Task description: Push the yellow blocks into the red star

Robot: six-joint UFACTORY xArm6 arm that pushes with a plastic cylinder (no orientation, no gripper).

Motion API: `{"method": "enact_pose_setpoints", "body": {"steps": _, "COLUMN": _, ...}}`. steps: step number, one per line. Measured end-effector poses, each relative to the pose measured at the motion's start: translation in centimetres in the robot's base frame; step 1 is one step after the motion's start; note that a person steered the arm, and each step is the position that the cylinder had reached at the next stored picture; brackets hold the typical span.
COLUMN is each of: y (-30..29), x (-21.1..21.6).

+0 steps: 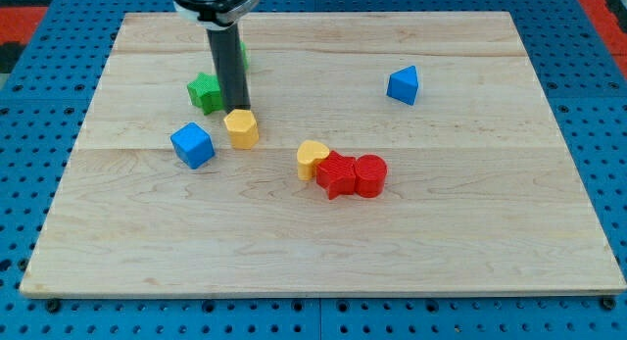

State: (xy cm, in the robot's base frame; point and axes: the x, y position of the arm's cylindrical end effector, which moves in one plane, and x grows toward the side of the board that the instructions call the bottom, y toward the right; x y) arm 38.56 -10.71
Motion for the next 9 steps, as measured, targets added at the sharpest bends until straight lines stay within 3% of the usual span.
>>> {"method": "enact_pose_setpoints", "body": {"steps": 2, "y": 4.1, "x": 6.6}}
{"method": "enact_pose_setpoints", "body": {"steps": 3, "y": 9.4, "x": 7.9}}
{"method": "enact_pose_setpoints", "body": {"steps": 4, "y": 2.9, "x": 6.4}}
{"method": "enact_pose_setpoints", "body": {"steps": 5, "y": 1.8, "x": 8.4}}
{"method": "enact_pose_setpoints", "body": {"steps": 6, "y": 5.9, "x": 12.9}}
{"method": "enact_pose_setpoints", "body": {"steps": 7, "y": 11.1, "x": 11.5}}
{"method": "enact_pose_setpoints", "body": {"steps": 9, "y": -5.2, "x": 10.7}}
